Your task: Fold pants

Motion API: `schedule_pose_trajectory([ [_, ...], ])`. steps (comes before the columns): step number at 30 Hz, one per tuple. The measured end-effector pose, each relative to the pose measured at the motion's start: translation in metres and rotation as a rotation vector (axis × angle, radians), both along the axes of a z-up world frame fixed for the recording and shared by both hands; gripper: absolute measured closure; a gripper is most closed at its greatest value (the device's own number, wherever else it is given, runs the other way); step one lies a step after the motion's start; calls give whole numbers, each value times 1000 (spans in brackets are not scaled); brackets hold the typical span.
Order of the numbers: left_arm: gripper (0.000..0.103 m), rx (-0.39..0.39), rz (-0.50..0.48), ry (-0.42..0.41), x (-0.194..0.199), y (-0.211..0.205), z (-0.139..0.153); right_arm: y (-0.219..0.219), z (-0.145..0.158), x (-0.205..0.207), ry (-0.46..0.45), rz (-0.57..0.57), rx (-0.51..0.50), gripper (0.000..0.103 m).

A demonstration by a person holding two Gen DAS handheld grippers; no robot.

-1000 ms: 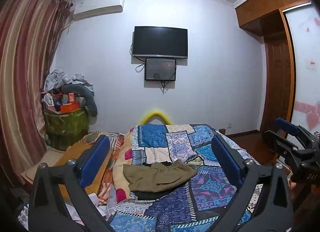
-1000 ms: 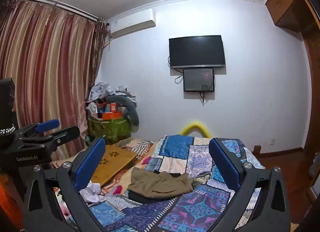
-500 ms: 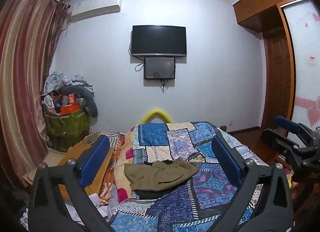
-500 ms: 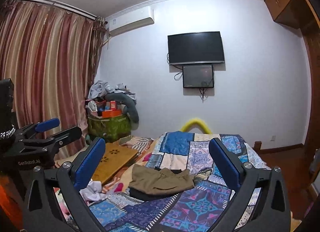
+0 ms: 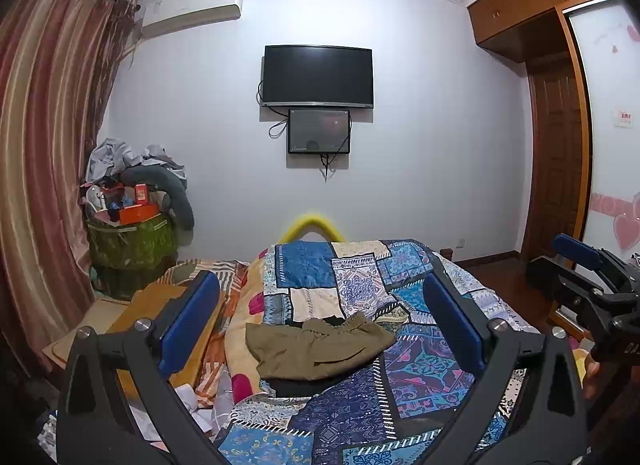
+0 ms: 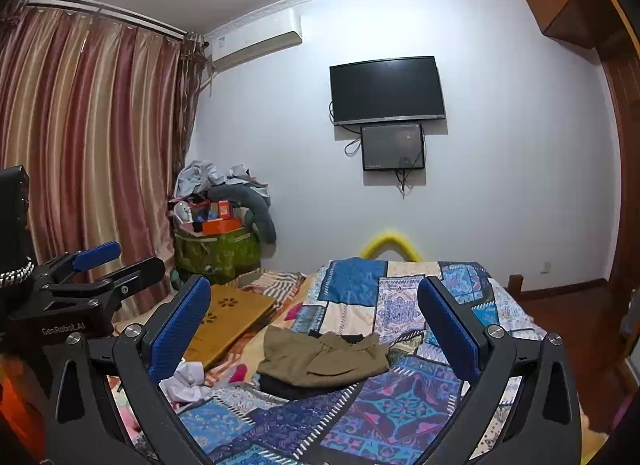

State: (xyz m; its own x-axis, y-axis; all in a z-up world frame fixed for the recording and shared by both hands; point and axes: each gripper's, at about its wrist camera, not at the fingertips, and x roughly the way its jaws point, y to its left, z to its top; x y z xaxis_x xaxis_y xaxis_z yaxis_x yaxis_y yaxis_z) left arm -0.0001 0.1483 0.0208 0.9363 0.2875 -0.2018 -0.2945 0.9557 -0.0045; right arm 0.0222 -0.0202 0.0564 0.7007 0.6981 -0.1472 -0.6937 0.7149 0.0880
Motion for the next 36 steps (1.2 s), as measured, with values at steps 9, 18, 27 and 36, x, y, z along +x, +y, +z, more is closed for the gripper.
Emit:
schedule_pose_trajectory([
  [9, 0, -2, -10, 7, 3, 3, -4, -2, 2, 1, 5, -10, -5, 0],
  [18, 0, -4, -16, 8, 4, 5, -5, -3, 2, 1, 7, -11, -5, 0],
  [27, 0, -1, -29, 9, 5, 2, -7, -4, 0, 1, 14, -13, -3, 0],
  [36, 0, -7, -41, 12, 6, 2, -8, -5, 0, 2, 15, -16, -2, 0],
])
